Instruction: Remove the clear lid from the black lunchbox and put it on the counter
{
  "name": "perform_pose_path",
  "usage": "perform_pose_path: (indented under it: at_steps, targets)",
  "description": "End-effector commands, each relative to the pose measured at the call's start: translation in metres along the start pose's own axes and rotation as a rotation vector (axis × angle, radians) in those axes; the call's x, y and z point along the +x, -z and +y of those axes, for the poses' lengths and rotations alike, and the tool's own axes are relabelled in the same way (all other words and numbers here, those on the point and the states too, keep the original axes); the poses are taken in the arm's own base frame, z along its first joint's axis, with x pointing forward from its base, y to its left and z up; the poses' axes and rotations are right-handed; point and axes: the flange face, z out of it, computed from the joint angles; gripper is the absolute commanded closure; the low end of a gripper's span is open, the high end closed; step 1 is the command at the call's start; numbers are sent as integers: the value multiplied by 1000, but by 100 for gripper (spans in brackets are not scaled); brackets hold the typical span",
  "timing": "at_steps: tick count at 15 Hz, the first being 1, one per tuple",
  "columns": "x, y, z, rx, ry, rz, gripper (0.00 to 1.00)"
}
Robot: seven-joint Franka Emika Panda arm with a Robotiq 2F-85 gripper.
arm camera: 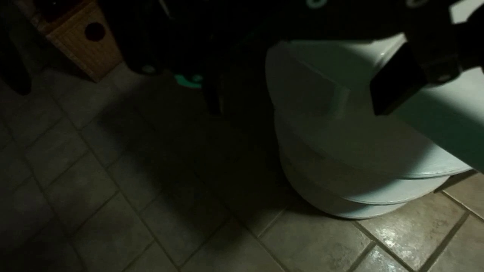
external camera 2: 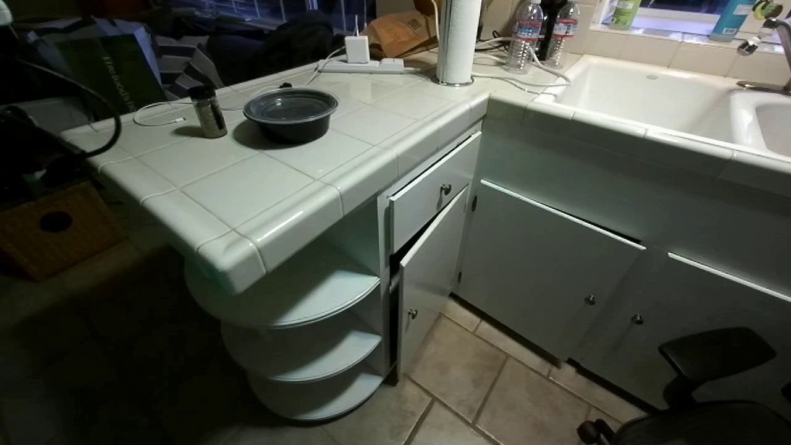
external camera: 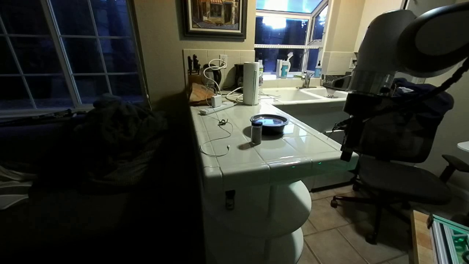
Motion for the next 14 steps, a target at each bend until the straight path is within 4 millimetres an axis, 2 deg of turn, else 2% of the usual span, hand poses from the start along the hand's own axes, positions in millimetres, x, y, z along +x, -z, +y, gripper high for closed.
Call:
perform_pose_path:
  at_steps: [1,4,7,8,10,14]
  targets:
    - [3,8,65,-2,-177,48,0]
    - [1,16,125,6,-334,123,0]
    - [9,28,161,-41,-429,166,0]
    - [-5,28,147,-15,-372,166,0]
    - [1,31,160,-26,-406,170,0]
    - [6,30,162,-30,-415,163,0]
